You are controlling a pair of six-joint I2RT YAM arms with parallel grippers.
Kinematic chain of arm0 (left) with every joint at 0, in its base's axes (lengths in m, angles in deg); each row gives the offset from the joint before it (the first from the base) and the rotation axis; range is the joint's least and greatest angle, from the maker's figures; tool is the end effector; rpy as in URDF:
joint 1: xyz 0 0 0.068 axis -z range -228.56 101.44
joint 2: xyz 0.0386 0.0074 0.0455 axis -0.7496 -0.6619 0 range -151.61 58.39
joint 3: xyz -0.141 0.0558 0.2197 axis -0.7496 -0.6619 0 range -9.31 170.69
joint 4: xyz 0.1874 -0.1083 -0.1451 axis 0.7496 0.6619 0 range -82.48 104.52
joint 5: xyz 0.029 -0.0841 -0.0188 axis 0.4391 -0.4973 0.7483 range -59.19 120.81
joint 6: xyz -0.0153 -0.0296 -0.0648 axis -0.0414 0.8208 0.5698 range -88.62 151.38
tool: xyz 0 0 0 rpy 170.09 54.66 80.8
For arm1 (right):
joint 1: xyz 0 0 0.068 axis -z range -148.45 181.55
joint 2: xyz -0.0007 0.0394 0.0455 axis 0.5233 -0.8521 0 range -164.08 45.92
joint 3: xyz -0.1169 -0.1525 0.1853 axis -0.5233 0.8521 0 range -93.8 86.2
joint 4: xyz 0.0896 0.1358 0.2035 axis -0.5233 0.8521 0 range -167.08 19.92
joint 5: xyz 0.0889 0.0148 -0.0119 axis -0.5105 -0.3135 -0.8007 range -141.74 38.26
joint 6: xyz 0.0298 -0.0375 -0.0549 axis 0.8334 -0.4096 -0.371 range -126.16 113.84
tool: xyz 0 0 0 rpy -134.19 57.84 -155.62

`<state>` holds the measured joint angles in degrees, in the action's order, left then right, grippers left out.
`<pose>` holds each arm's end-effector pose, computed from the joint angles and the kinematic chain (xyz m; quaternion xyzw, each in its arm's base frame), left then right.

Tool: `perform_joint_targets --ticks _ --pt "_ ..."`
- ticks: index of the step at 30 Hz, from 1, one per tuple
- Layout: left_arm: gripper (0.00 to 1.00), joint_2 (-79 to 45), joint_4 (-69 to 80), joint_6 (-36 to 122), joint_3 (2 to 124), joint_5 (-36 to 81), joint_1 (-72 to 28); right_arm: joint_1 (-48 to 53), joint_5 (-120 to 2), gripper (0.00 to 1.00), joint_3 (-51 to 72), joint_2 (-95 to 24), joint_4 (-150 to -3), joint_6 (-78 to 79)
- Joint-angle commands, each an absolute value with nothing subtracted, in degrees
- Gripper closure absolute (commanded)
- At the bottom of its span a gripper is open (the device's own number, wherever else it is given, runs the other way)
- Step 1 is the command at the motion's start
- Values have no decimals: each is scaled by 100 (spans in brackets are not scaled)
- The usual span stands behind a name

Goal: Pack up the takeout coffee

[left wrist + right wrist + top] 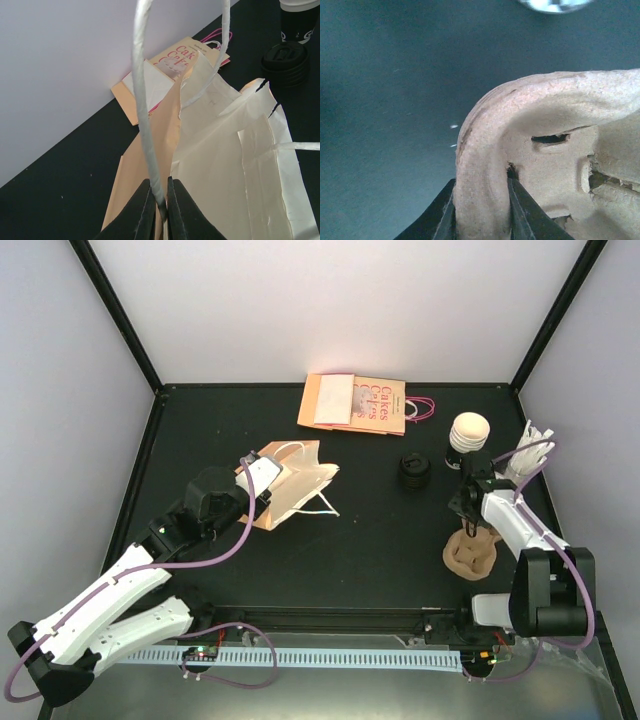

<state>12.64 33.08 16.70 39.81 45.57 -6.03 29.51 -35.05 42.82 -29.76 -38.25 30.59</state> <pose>0.1599 -0.1259 0.3225 0.3311 0.7569 -0.0296 0.5626 0.2377 -0.0088 0.1588 0.3138 0.9245 -0.0811 0.2005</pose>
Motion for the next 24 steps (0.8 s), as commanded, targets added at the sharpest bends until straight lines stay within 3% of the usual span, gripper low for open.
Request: perform_joint_targets --ticks 1,5,12,17,24 --pt "92 1303 3154 1679 3986 4556 -573 2761 -4460 88 4346 -2815 -4408 2461" --pt "92 1304 3153 1679 3987 4566 -574 2446 -4484 86 4156 -2921 -4480 2158" --pt "91 1309 3155 1679 3983 4571 -584 1392 -3267 85 3325 -3690 -4037 1989" --pt "92 1313 3149 1680 3967 4580 -584 1027 -3067 84 3074 -4036 -3944 1845" --pt "92 1292 3159 1679 3968 4584 -584 993 -3334 57 3260 -3549 -4131 1695"
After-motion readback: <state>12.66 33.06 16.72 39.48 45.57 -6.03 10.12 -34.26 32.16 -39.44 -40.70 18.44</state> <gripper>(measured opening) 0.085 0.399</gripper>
